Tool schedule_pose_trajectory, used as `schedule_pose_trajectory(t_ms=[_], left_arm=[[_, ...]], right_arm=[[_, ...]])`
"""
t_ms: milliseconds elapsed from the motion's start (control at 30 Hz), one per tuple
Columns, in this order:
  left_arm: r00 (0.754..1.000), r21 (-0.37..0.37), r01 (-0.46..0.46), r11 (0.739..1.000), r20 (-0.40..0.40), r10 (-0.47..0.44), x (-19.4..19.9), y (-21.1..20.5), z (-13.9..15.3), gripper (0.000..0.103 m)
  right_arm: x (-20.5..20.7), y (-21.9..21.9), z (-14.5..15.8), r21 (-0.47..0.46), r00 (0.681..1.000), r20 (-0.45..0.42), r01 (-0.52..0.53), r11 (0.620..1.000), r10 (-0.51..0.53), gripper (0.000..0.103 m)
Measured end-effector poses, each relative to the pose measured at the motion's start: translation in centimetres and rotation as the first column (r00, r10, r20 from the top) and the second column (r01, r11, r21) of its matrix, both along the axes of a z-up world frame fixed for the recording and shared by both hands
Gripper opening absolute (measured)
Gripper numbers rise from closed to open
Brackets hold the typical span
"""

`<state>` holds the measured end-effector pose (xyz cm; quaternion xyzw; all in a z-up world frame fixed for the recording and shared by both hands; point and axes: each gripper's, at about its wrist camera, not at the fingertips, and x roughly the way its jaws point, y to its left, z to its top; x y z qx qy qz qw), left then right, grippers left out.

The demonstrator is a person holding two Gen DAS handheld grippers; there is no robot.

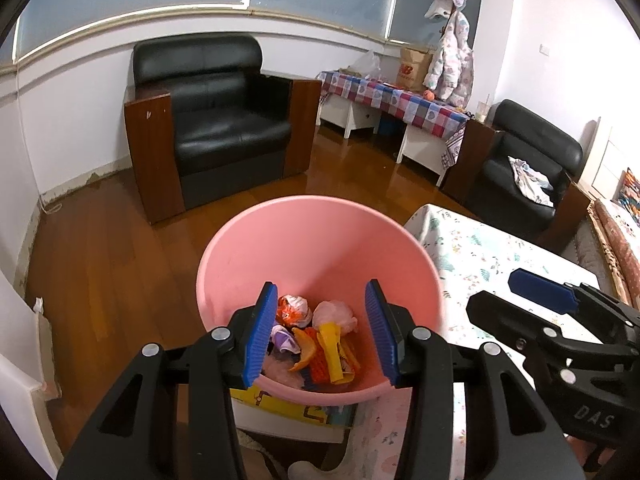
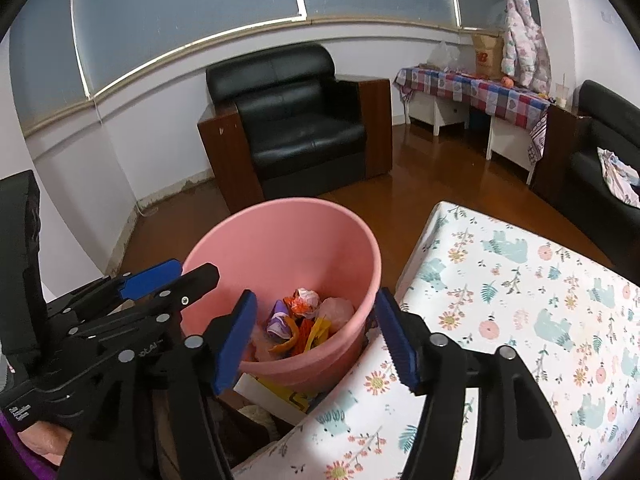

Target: Collect trash

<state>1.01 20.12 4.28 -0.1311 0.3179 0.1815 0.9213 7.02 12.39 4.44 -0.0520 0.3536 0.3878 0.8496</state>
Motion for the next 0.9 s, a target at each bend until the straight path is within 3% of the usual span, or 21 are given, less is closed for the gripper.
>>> schedule_pose_trajectory(t_ms=[300, 900], left_arm=[[1.000, 0.034, -0.001, 0.999, 0.023, 0.000, -0.7, -2.2, 1.5, 0.046], [0.996, 0.123, 0.052, 0.991, 0.060, -0.060, -1.8, -8.3, 3.6, 0.046]], right_arm=[[-2.3, -3.6, 1.8, 0.045, 0.998, 0.060, 0.031, 0.998, -0.034, 0.067], [-3.4, -11.1, 2.7, 0.143, 0.990, 0.032, 0.132, 0.981, -0.138, 0.072]])
